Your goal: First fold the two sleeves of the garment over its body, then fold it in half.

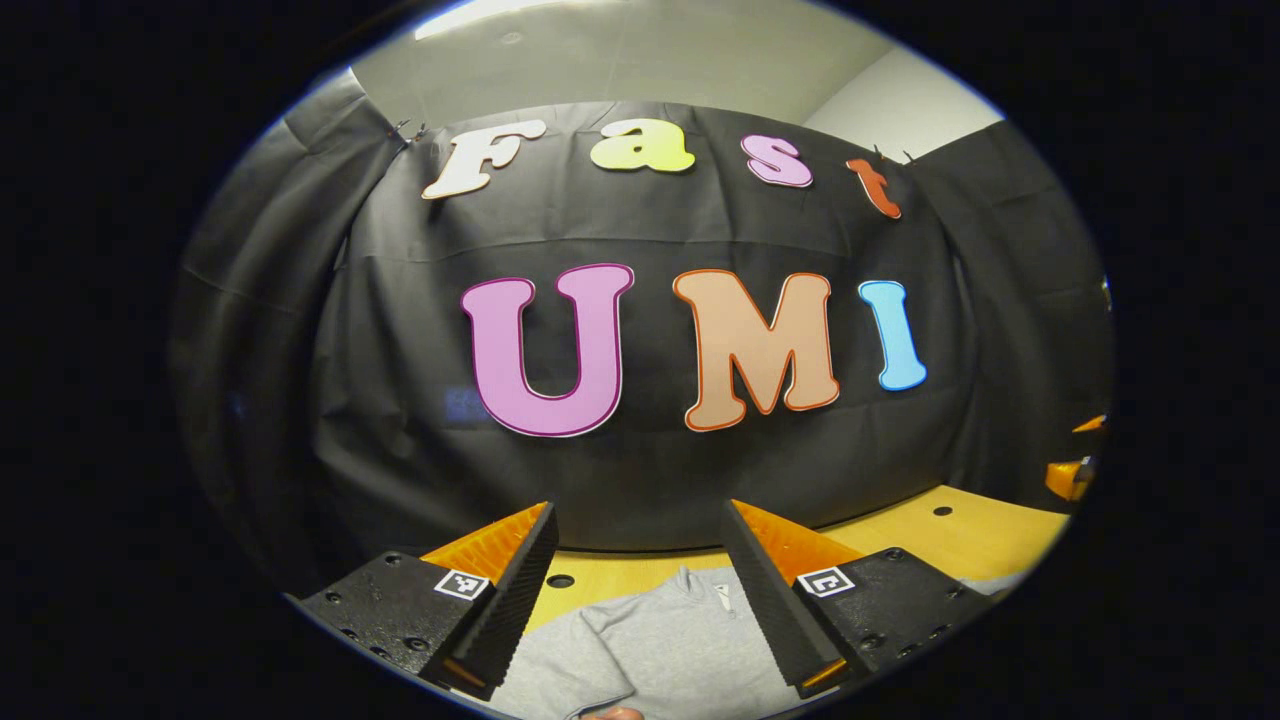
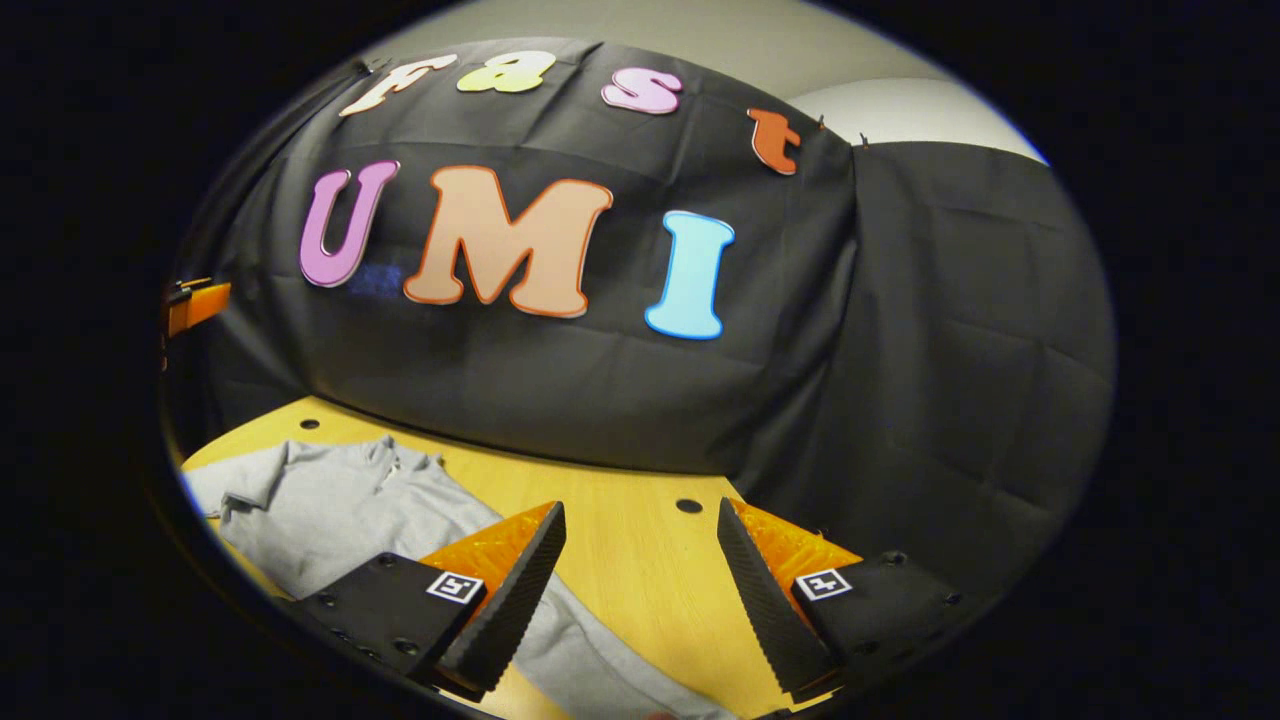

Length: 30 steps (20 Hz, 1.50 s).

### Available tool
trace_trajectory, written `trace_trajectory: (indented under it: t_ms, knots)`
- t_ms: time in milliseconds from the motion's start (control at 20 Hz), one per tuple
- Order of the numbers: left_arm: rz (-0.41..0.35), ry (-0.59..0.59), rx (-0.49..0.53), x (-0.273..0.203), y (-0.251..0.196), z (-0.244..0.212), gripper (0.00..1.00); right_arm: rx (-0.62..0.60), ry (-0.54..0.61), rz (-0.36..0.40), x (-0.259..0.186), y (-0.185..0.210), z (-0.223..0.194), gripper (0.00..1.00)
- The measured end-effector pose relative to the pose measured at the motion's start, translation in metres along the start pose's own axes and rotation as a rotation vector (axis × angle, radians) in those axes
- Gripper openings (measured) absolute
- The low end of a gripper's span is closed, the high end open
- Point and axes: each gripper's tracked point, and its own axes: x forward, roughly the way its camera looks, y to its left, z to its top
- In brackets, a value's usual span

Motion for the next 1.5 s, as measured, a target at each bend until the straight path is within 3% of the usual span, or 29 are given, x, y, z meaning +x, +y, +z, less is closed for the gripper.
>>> trace_trajectory:
  t_ms: [650,1150,1500]
  knots:
    - [-0.037,0.031,-0.011,0.007,-0.028,-0.013,0.95,-0.065,0.324,-0.051,-0.034,-0.065,-0.144,0.98]
    - [-0.061,0.051,-0.028,0.01,-0.048,-0.02,0.96,0.043,0.614,0.004,-0.069,-0.066,-0.245,0.99]
    - [-0.05,0.059,-0.022,0.008,-0.05,-0.022,0.95,0.111,0.741,0.036,-0.075,-0.057,-0.281,0.98]
